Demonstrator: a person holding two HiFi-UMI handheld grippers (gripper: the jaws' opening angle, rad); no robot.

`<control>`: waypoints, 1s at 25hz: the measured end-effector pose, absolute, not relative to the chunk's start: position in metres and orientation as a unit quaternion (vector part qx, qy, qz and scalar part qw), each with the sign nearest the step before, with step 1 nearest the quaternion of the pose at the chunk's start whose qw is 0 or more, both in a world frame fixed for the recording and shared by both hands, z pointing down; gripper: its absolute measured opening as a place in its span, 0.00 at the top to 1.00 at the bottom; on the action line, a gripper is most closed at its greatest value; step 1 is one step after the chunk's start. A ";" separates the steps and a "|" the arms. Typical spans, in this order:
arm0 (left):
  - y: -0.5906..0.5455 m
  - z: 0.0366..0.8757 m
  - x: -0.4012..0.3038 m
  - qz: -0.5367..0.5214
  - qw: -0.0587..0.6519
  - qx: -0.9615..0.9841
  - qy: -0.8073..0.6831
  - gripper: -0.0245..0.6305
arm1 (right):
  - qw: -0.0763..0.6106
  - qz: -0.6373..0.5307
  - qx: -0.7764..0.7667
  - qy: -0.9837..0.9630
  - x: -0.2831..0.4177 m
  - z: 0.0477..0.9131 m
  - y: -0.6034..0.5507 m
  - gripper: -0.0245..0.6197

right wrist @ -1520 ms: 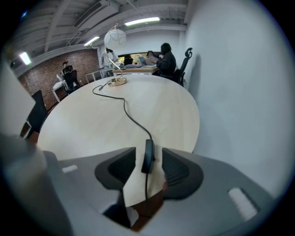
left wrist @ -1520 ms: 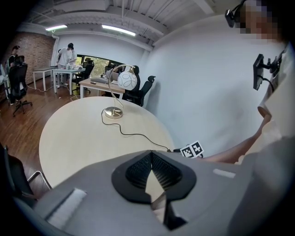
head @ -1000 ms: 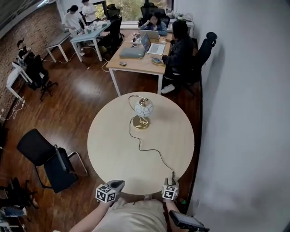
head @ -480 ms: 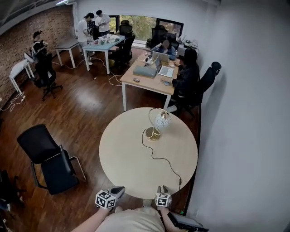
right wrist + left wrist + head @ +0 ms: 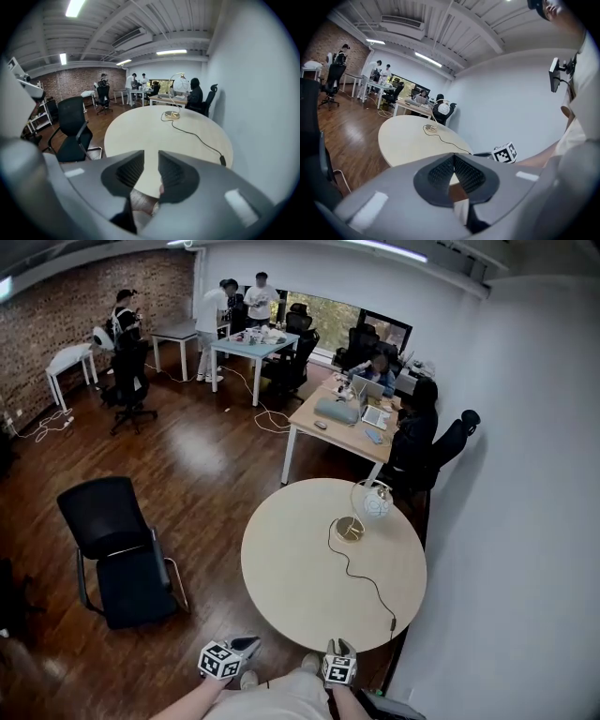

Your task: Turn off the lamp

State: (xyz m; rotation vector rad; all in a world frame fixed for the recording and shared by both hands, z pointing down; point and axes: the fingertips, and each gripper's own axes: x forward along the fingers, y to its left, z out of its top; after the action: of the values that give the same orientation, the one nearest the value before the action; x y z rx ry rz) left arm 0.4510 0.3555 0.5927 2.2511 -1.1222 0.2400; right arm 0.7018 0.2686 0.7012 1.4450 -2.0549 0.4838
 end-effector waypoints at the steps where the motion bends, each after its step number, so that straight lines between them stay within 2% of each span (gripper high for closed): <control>1: 0.356 0.598 0.447 0.088 0.302 0.849 -0.425 0.96 | 0.285 0.179 0.542 -0.770 0.700 0.699 0.272 0.81; 11: 0.403 0.618 0.441 0.078 0.317 0.838 -0.437 0.96 | 0.252 0.172 0.547 -0.780 0.712 0.662 0.315 0.83; 15: 0.400 0.624 0.443 0.086 0.312 0.848 -0.420 0.96 | 0.218 0.177 0.577 -0.767 0.725 0.658 0.324 0.83; 25: 0.452 0.598 0.537 0.128 0.317 0.865 -0.366 0.96 | 0.164 0.209 0.584 -0.767 0.792 0.613 0.414 0.85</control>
State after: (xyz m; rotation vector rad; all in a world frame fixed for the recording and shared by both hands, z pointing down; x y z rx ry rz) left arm 0.5373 0.4522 0.5984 2.2775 -0.9640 0.3366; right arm 0.7917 0.4143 0.6130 1.6636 -2.1868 0.5949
